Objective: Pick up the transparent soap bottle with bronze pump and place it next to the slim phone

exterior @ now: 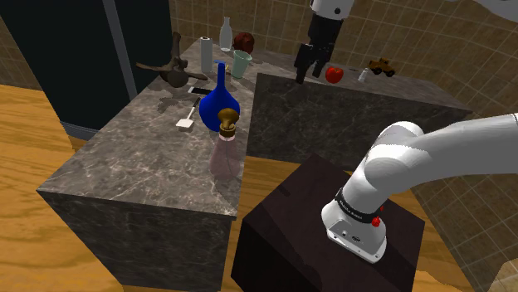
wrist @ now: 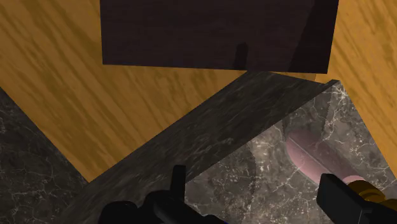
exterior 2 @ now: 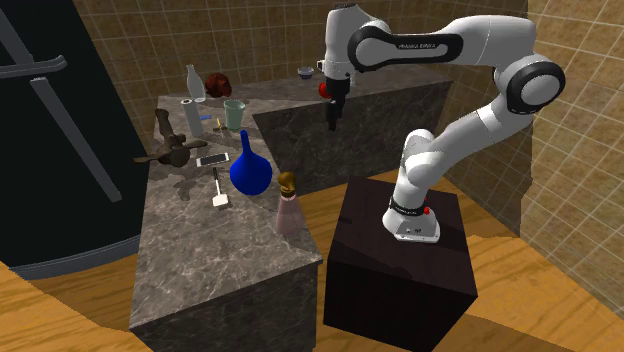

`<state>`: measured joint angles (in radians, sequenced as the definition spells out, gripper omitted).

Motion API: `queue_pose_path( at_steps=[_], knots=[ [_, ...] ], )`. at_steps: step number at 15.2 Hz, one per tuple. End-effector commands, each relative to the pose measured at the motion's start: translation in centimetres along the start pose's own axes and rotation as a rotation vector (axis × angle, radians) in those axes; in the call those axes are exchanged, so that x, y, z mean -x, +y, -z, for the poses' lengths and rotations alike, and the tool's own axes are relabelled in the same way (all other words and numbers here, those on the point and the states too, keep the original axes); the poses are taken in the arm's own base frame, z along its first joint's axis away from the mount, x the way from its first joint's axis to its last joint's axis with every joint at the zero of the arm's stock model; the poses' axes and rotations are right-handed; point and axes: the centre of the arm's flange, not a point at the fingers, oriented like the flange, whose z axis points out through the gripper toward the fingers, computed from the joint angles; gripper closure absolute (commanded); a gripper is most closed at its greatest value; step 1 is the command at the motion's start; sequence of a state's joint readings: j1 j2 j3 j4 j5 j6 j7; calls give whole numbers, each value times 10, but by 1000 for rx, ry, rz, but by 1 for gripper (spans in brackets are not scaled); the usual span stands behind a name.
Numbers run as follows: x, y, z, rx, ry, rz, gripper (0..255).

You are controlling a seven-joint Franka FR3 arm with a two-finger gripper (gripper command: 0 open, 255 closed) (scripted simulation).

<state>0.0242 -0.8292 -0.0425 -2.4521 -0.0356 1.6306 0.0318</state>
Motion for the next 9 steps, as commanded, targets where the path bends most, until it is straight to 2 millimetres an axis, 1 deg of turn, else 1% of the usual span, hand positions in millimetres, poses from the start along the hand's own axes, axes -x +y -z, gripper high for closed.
queue_pose_path(
  at_steps=[1, 9],
  knots=[
    [0, 0, 0, 0, 0, 0, 0],
    [-35, -84, -34, -45, 35, -35, 0]
  ],
)
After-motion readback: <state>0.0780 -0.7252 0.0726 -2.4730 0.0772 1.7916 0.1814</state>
